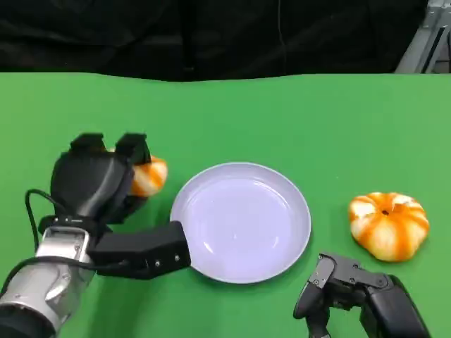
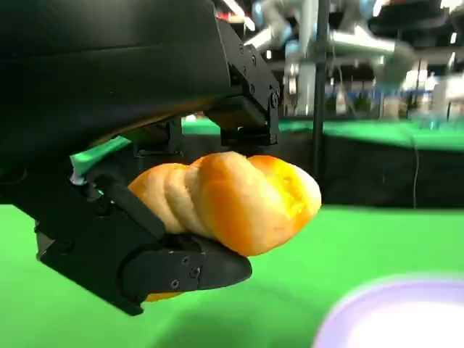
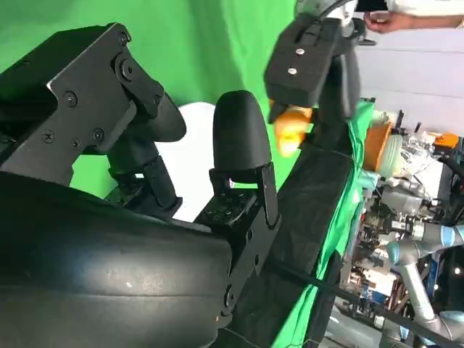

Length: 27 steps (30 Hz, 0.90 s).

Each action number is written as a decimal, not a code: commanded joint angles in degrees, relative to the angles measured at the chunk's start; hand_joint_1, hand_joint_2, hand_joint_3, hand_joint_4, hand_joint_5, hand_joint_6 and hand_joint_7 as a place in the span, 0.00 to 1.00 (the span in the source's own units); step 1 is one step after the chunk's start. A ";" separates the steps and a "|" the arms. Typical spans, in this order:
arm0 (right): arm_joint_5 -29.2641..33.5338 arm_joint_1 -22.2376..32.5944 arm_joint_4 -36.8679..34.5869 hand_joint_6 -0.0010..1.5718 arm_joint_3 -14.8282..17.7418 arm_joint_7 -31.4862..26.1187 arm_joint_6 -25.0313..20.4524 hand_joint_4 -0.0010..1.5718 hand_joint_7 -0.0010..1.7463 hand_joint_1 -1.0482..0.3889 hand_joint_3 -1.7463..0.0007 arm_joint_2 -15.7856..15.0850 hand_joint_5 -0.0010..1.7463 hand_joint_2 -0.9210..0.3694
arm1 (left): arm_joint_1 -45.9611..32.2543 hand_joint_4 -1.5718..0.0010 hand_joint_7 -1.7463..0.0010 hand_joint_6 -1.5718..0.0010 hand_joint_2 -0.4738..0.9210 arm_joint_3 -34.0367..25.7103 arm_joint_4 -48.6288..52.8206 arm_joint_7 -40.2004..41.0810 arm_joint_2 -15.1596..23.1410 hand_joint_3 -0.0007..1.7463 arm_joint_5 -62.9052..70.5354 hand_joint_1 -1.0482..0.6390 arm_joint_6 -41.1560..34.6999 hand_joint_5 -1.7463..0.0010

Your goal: Grasp the bread from the table and place it into the plate.

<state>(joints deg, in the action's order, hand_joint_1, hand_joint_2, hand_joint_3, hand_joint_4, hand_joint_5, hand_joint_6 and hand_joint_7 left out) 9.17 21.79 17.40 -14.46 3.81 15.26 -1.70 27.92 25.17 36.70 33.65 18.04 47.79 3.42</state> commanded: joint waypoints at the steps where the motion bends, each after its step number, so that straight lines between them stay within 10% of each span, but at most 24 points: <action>1: -0.59 -0.11 -0.28 0.49 0.23 -0.19 -0.20 0.56 0.80 0.80 0.20 -0.19 0.95 0.44 | -0.47 0.40 0.00 0.54 0.68 -0.55 -1.01 0.93 1.29 0.56 0.43 0.49 -0.29 0.00; 16: -0.24 0.98 1.51 0.49 -0.27 0.17 -1.03 0.55 0.80 0.79 0.20 -0.66 0.95 0.44 | -2.85 0.38 0.00 0.53 0.57 0.23 -16.45 1.99 0.13 0.66 5.75 0.50 0.74 0.00; 27: -0.38 1.19 1.22 0.49 -0.42 -0.03 -0.45 0.57 0.81 0.78 0.17 -0.42 0.95 0.47 | -1.64 0.36 0.00 0.50 0.57 2.25 -14.03 -1.55 -7.57 0.69 2.54 0.52 4.04 0.00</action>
<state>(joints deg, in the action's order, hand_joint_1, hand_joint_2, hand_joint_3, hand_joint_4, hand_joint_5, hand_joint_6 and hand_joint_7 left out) 9.21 22.63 18.33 -14.86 4.09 14.44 -1.91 25.62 26.85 20.60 34.18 12.40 52.01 7.02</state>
